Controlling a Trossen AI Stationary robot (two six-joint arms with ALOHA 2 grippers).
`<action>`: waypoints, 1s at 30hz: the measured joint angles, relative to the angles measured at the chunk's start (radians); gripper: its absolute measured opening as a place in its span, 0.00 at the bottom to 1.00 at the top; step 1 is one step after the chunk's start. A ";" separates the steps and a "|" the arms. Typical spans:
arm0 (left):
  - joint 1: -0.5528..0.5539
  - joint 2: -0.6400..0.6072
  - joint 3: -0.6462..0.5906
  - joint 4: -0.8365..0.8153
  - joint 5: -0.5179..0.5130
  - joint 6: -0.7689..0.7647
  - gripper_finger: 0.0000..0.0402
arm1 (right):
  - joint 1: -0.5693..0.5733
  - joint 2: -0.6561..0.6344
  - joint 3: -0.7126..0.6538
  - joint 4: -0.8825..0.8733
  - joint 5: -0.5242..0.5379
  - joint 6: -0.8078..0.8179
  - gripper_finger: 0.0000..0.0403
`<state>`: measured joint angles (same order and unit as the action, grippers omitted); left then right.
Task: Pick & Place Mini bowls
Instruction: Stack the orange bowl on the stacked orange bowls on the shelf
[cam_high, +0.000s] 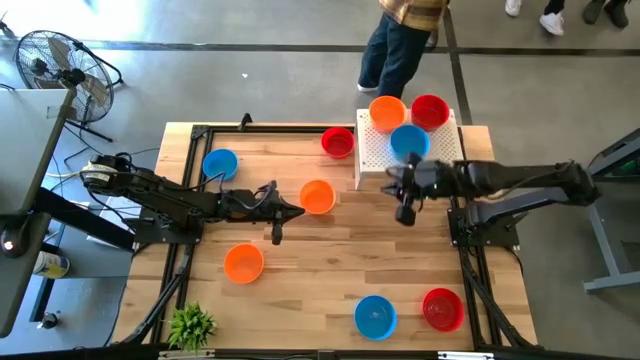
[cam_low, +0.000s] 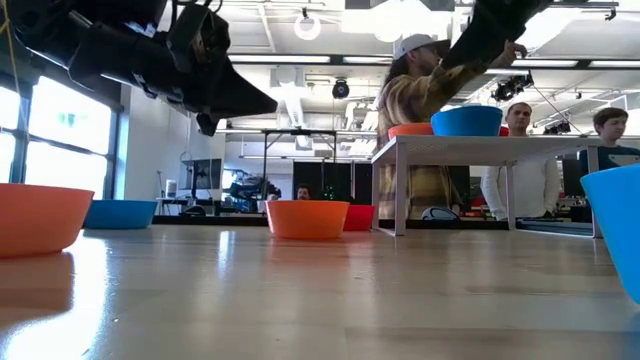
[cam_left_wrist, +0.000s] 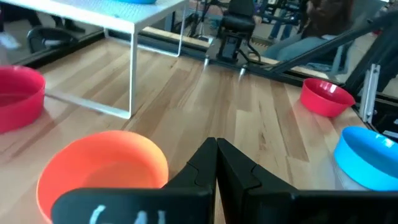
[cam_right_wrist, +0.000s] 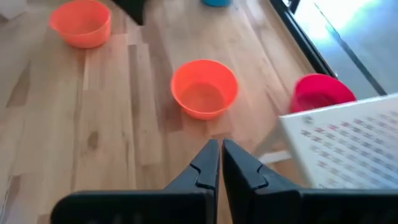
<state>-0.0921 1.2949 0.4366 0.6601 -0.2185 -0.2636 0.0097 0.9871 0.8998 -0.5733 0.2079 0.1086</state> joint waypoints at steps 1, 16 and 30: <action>0.000 0.000 0.000 -0.006 -0.006 -0.015 0.00 | 0.030 0.000 -0.018 0.024 0.022 0.006 0.01; 0.046 0.000 0.032 -0.237 -0.011 -0.207 0.00 | 0.239 0.001 -0.252 0.327 0.161 0.074 0.03; 0.187 0.178 0.312 -0.707 -0.051 -0.322 0.34 | 0.268 0.001 -0.342 0.482 0.160 0.118 0.10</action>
<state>0.0945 1.4732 0.7490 -0.0467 -0.2694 -0.5851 0.2779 0.9882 0.5579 -0.0917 0.3683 0.2264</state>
